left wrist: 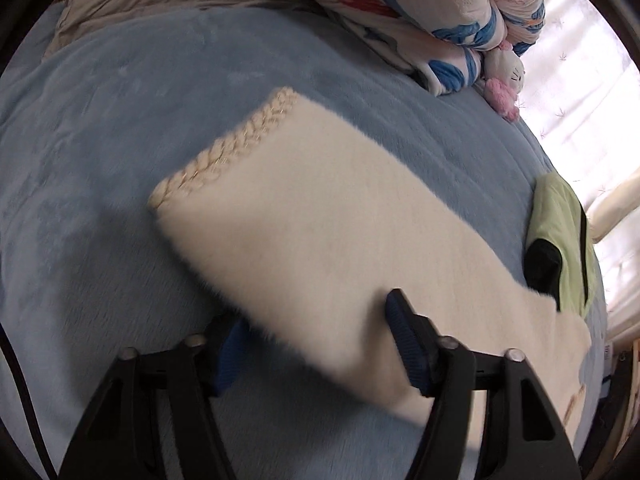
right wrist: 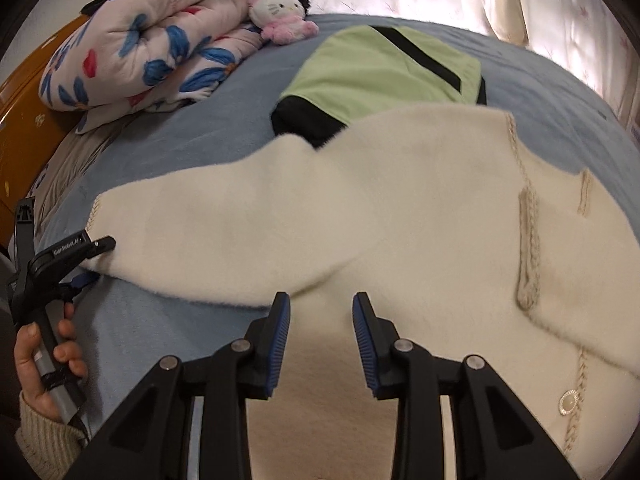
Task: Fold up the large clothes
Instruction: 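Grasp the cuff of the other sleeve with the left gripper, then fold the held sleeve across the cardigan body with the left gripper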
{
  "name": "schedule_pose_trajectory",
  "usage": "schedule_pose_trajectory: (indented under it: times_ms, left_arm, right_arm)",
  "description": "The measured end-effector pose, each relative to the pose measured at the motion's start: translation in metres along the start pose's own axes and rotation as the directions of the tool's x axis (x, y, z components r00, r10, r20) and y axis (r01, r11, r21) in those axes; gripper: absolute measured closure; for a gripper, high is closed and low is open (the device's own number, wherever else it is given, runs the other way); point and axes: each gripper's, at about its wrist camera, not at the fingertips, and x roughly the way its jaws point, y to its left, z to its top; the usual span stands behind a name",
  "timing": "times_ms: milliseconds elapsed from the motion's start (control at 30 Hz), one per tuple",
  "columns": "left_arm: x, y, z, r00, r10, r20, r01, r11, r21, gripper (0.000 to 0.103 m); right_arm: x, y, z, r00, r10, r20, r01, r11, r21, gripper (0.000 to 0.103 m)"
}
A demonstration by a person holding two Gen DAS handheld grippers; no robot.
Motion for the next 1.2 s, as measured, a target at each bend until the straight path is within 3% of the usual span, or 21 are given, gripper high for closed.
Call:
schedule_pose_trajectory:
  times_ms: [67,233,367,433,567,667,733,833,900,933,1033,1100,1200]
  left_arm:
    - [-0.001,-0.010,0.003,1.000,0.009,0.010,-0.010,1.000,0.023,0.092]
    - [-0.047,-0.051,0.000,0.990,0.010,0.142,-0.024,0.995,0.101,0.096]
    - [-0.101,-0.116,-0.021,0.972,-0.134,0.192,0.084,0.964,0.252,0.096]
    - [-0.120,-0.155,-0.039,0.963,-0.200,0.184,0.127,0.930,0.344,0.096]
    - [-0.136,-0.239,-0.102,0.940,-0.336,0.059,0.257,0.811,0.526,0.096]
    - [-0.119,-0.287,-0.161,0.939,-0.336,-0.067,0.303,0.724,0.620,0.096]
    - [-0.097,-0.306,-0.196,0.941,-0.298,-0.162,0.329,0.686,0.649,0.096]
    - [-0.059,-0.319,-0.234,0.937,-0.211,-0.279,0.346,0.674,0.653,0.084]
    - [-0.044,-0.316,-0.252,0.934,-0.165,-0.316,0.339,0.683,0.647,0.068]
    - [-0.041,-0.314,-0.254,0.934,-0.160,-0.319,0.338,0.686,0.644,0.066]
    - [-0.048,-0.310,-0.254,0.923,-0.180,-0.341,0.365,0.691,0.624,0.046]
    - [-0.060,-0.308,-0.251,0.909,-0.204,-0.365,0.398,0.689,0.606,0.042]
    - [-0.079,-0.298,-0.249,0.905,-0.216,-0.366,0.410,0.671,0.618,0.042]
  right_arm:
    - [-0.001,-0.006,-0.003,1.000,0.001,-0.004,-0.001,1.000,0.014,0.071]
    - [-0.014,-0.030,-0.011,1.000,0.014,0.009,-0.014,0.998,0.066,0.071]
    - [-0.033,-0.057,-0.017,0.999,0.014,0.041,-0.019,0.992,0.121,0.071]
    - [-0.048,-0.075,-0.021,0.998,0.007,0.065,-0.017,0.987,0.160,0.071]
    - [-0.076,-0.115,-0.034,0.993,-0.033,0.116,0.005,0.972,0.234,0.071]
    - [-0.092,-0.149,-0.047,0.989,-0.074,0.131,0.033,0.957,0.290,0.070]
    - [-0.097,-0.173,-0.059,0.988,-0.105,0.116,0.062,0.944,0.323,0.070]
    - [-0.098,-0.202,-0.076,0.990,-0.117,0.084,0.078,0.926,0.369,0.070]
    - [-0.098,-0.216,-0.086,0.991,-0.115,0.072,0.078,0.917,0.391,0.070]
    - [-0.098,-0.223,-0.090,0.992,-0.109,0.067,0.073,0.912,0.404,0.070]
    - [-0.097,-0.232,-0.096,0.994,-0.080,0.072,0.042,0.906,0.421,0.070]
    - [-0.098,-0.232,-0.098,0.995,-0.063,0.082,0.023,0.907,0.421,0.070]
    - [-0.099,-0.224,-0.095,0.994,-0.038,0.099,-0.005,0.918,0.397,0.070]
